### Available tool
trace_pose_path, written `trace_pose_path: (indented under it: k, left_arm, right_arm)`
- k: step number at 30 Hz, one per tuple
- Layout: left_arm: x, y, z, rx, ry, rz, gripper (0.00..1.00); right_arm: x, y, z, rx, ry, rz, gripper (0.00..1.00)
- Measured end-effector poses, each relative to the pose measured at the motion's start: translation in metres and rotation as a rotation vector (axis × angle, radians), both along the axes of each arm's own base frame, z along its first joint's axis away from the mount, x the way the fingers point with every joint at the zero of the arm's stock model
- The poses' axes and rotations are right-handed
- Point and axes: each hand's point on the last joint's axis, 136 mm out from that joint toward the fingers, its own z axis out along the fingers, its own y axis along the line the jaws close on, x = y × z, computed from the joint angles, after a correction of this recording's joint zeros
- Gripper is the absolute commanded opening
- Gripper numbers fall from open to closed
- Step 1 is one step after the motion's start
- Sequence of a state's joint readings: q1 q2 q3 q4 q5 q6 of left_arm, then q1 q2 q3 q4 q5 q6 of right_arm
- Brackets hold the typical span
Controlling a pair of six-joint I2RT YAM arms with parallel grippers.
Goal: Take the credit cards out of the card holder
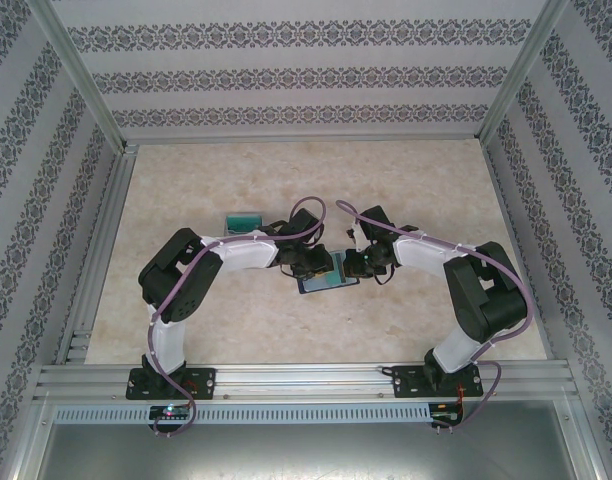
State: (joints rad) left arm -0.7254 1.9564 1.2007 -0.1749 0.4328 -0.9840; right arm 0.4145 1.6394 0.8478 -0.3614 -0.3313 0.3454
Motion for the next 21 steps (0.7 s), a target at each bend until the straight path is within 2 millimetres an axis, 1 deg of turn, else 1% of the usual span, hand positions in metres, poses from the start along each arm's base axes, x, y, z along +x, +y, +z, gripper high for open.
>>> trace_pose_path:
  k: [9,15,21]
  left_arm:
    - [-0.001,0.002,-0.003,0.007,0.005,0.006,0.21]
    - [-0.001,0.006,-0.001,0.020,-0.004,0.016,0.20]
    - [-0.004,0.013,-0.005,0.049,0.004,0.025,0.20]
  right_arm:
    - [-0.001,0.001,-0.001,0.005,0.007,0.002,0.09]
    - [-0.001,0.001,-0.001,0.005,0.009,0.003,0.09]
    - [-0.001,0.001,-0.001,0.006,0.009,0.003,0.09]
